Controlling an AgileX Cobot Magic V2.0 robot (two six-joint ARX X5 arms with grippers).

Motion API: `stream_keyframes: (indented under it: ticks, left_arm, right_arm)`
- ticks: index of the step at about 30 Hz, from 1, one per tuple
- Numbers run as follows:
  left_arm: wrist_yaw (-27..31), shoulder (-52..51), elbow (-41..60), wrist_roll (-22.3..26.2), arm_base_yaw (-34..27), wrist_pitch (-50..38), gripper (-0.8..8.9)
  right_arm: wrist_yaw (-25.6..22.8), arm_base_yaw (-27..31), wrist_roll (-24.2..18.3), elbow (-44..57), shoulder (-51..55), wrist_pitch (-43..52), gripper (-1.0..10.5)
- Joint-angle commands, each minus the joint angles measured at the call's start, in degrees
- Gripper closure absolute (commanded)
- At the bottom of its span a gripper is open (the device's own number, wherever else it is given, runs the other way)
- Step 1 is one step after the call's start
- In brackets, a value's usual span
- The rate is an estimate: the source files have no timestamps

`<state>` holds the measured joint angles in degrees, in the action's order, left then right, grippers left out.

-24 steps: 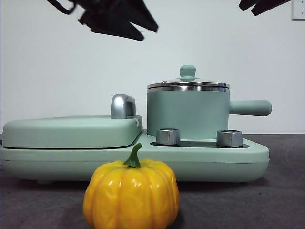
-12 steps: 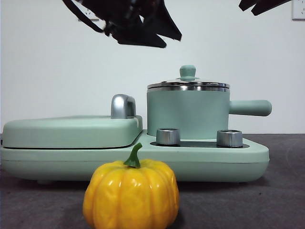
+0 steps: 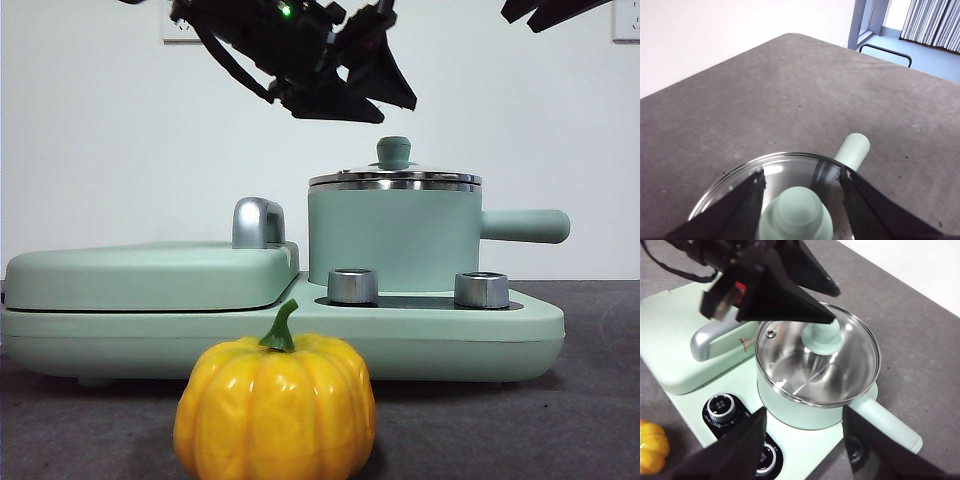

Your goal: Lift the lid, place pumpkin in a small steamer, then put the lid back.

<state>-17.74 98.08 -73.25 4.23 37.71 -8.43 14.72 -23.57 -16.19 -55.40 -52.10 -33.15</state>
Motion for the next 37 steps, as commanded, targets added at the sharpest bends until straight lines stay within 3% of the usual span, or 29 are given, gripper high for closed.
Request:
stream_keyframes:
  ticks: [1,18,20,23,29,37]
  left_arm:
    - [0.15,1.95,-1.46,-0.48,0.70,-0.35,5.69]
    - [0.15,4.98,-1.46,-0.44,0.94,0.63,5.70]
    - [0.15,4.98,-1.46,-0.44,0.94,0.59,6.27]
    - [0.17,4.98,-1.46,-0.42,0.94,-0.09,8.12]
    - [0.17,4.90,-1.49,2.60,0.94,-1.57,8.06]
    - [0.39,2.43,-1.49,2.58,0.94,-3.39,8.06]
  right_arm:
    - [-0.17,-0.28,0.77,-0.87,-0.17,0.57,7.1]
    - [-0.20,-0.28,0.77,-0.87,-0.17,0.57,7.1]
    - [-0.20,-0.28,0.77,-0.87,-0.17,0.59,7.1]
    - [-0.20,-0.28,0.77,-0.87,-0.17,0.57,7.1]
    - [-0.20,-0.28,0.77,-0.87,-0.17,0.57,7.1]
    - [-0.20,-0.28,0.77,-0.87,-0.17,0.57,7.1]
